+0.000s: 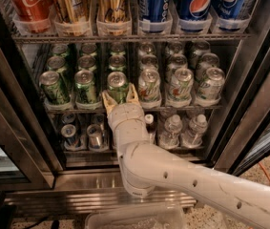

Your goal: Pick green can from middle shelf of fridge

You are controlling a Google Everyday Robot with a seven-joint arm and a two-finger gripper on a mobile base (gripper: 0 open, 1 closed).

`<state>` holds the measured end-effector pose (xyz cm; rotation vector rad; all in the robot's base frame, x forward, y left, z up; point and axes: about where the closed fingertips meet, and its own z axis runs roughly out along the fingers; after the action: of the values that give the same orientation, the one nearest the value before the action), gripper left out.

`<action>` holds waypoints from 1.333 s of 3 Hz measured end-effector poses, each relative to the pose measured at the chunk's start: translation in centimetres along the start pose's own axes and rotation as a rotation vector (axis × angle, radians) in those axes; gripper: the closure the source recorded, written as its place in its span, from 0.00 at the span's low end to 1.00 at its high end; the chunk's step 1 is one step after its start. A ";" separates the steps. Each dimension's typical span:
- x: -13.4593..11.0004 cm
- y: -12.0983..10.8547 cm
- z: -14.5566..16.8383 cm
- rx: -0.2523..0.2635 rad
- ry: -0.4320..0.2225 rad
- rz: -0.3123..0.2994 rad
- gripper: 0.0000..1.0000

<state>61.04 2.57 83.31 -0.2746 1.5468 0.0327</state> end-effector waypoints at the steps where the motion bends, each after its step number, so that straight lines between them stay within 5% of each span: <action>1: -0.6 0.1 0.1 -0.013 -0.010 0.002 1.00; 4: -4.7 -0.1 0.3 -0.051 -0.076 0.018 1.00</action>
Offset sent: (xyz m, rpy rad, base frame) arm 0.0013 0.0126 0.0462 0.0260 -0.0711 0.0747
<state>61.22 3.20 88.02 -0.2968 1.4744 0.0962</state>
